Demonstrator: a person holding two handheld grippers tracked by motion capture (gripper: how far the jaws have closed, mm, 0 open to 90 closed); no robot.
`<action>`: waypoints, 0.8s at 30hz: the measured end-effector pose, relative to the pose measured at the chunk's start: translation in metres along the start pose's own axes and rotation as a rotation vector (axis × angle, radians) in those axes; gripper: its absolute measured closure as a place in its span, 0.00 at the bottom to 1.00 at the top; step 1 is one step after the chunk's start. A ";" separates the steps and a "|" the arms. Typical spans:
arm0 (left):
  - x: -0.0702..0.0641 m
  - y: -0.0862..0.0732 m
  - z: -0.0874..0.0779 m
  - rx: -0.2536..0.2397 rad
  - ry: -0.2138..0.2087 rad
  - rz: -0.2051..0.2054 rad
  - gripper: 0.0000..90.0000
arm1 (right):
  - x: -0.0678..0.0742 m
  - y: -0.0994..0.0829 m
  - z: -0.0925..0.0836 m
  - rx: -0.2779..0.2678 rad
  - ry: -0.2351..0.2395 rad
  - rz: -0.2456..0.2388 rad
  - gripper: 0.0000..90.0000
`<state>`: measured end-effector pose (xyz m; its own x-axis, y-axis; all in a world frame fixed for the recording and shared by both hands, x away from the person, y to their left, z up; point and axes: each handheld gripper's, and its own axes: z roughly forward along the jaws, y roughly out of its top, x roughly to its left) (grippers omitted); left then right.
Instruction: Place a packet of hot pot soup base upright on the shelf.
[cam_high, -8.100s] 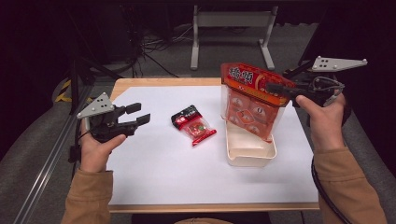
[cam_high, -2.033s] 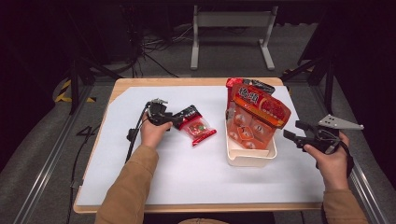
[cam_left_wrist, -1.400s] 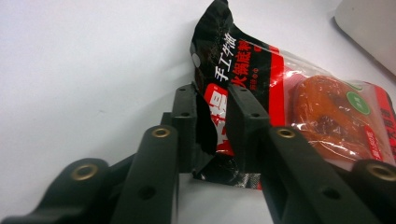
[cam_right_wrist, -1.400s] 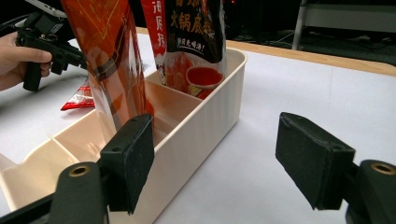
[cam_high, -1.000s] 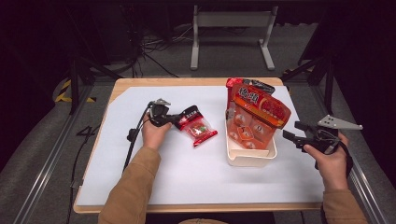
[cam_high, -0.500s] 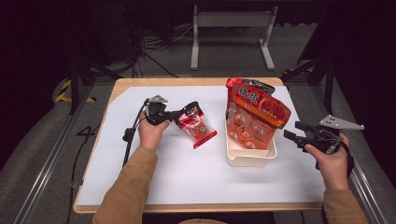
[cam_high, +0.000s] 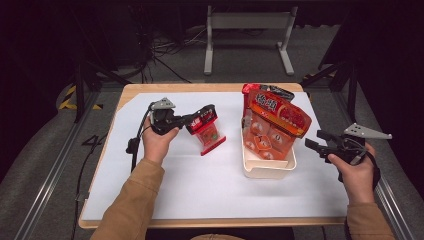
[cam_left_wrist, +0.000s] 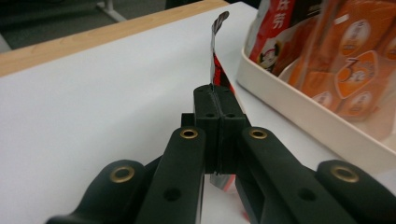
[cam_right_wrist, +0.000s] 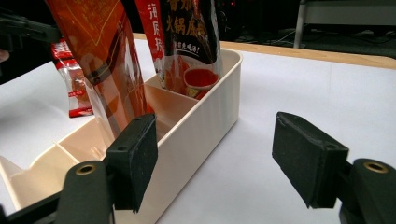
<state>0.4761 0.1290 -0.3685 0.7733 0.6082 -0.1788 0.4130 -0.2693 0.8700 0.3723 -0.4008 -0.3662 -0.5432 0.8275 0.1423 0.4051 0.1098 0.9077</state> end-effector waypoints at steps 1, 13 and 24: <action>-0.002 0.002 -0.003 0.001 0.002 0.022 1.00 | 0.000 0.000 0.000 -0.002 0.002 0.000 0.35; -0.027 0.019 -0.033 -0.005 -0.031 0.139 1.00 | -0.002 -0.001 -0.001 -0.003 0.002 0.009 0.35; -0.052 0.034 -0.050 -0.003 -0.115 0.219 1.00 | -0.005 -0.003 0.000 -0.001 0.000 0.016 0.35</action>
<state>0.4256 0.1252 -0.3068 0.8941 0.4463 -0.0366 0.2278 -0.3829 0.8953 0.3736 -0.4057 -0.3695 -0.5370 0.8289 0.1569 0.4129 0.0961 0.9057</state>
